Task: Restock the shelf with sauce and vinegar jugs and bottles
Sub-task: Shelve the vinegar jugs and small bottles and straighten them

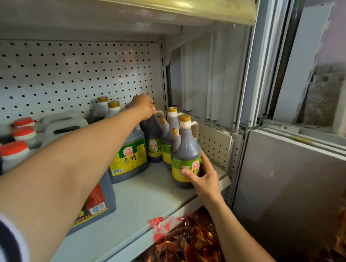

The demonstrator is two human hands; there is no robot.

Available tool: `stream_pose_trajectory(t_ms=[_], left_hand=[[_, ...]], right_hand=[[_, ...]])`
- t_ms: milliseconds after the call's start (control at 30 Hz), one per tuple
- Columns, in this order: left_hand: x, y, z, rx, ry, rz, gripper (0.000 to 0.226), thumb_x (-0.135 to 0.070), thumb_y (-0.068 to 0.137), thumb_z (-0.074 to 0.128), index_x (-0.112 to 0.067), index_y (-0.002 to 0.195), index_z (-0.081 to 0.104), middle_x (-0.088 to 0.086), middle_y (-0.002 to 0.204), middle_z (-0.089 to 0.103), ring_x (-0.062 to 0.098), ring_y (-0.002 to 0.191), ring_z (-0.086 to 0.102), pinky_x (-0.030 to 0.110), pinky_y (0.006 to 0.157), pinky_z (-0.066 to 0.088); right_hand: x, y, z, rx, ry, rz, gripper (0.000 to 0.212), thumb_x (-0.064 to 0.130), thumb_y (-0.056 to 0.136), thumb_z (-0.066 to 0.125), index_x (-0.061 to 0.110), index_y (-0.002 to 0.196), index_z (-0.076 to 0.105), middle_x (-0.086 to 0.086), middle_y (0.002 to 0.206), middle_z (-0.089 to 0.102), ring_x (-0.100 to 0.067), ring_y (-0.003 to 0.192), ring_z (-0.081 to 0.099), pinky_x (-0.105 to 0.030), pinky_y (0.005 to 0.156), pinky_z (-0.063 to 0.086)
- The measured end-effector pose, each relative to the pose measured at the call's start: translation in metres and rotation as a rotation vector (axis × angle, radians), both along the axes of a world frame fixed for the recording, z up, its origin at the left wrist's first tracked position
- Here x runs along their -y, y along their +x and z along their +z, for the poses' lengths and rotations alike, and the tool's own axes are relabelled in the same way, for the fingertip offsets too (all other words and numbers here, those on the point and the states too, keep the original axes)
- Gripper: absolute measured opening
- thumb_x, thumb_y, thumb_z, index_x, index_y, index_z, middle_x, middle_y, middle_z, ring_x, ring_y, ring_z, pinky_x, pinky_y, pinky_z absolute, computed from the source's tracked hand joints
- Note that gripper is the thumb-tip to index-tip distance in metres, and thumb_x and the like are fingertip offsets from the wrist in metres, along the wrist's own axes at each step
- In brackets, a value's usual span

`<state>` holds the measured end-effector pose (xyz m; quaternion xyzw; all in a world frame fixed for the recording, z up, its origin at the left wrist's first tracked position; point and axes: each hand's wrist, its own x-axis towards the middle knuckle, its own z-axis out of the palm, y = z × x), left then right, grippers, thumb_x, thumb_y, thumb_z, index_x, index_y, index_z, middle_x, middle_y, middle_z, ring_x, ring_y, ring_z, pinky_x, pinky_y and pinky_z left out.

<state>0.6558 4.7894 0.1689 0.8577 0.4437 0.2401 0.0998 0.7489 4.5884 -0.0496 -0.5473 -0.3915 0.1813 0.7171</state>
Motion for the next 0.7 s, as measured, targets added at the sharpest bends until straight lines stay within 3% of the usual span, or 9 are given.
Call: stream_pose_trajectory(t_ms=[100, 300, 500, 700], left_hand=[[-0.003, 0.0, 0.004, -0.038, 0.008, -0.008, 0.034, -0.023, 0.088, 0.074, -0.011, 0.119, 0.07, 0.012, 0.123, 0.066, 0.031, 0.111, 0.061, 0.039, 0.096, 0.05], [-0.01, 0.002, 0.004, -0.125, 0.05, -0.027, 0.041, -0.025, 0.084, 0.078, -0.012, 0.122, 0.069, 0.012, 0.121, 0.066, 0.031, 0.108, 0.062, 0.042, 0.095, 0.052], [-0.011, 0.008, 0.008, -0.197, 0.086, 0.009, 0.037, -0.029, 0.082, 0.079, -0.005, 0.108, 0.07, 0.013, 0.102, 0.069, 0.027, 0.09, 0.064, 0.034, 0.072, 0.048], [-0.009, 0.018, 0.005, -0.229, 0.123, 0.091, 0.037, -0.036, 0.084, 0.079, -0.006, 0.098, 0.063, 0.011, 0.095, 0.062, 0.027, 0.09, 0.063, 0.033, 0.073, 0.05]], right_hand=[[-0.001, 0.0, -0.001, -0.015, 0.007, 0.01, 0.091, 0.039, 0.069, 0.091, 0.031, 0.148, 0.046, 0.013, 0.128, 0.067, -0.007, 0.115, 0.065, -0.019, 0.085, 0.055], [-0.002, 0.0, -0.001, -0.024, 0.022, 0.014, 0.094, 0.043, 0.067, 0.092, 0.031, 0.148, 0.046, 0.014, 0.128, 0.067, -0.007, 0.116, 0.065, -0.017, 0.085, 0.054], [-0.002, -0.001, -0.001, -0.028, 0.03, 0.024, 0.097, 0.05, 0.063, 0.091, 0.033, 0.147, 0.046, 0.012, 0.129, 0.066, -0.009, 0.117, 0.064, -0.02, 0.086, 0.055], [-0.001, -0.002, 0.0, -0.031, 0.027, 0.035, 0.095, 0.048, 0.064, 0.091, 0.036, 0.147, 0.046, 0.012, 0.13, 0.065, -0.01, 0.117, 0.064, -0.022, 0.086, 0.056]])
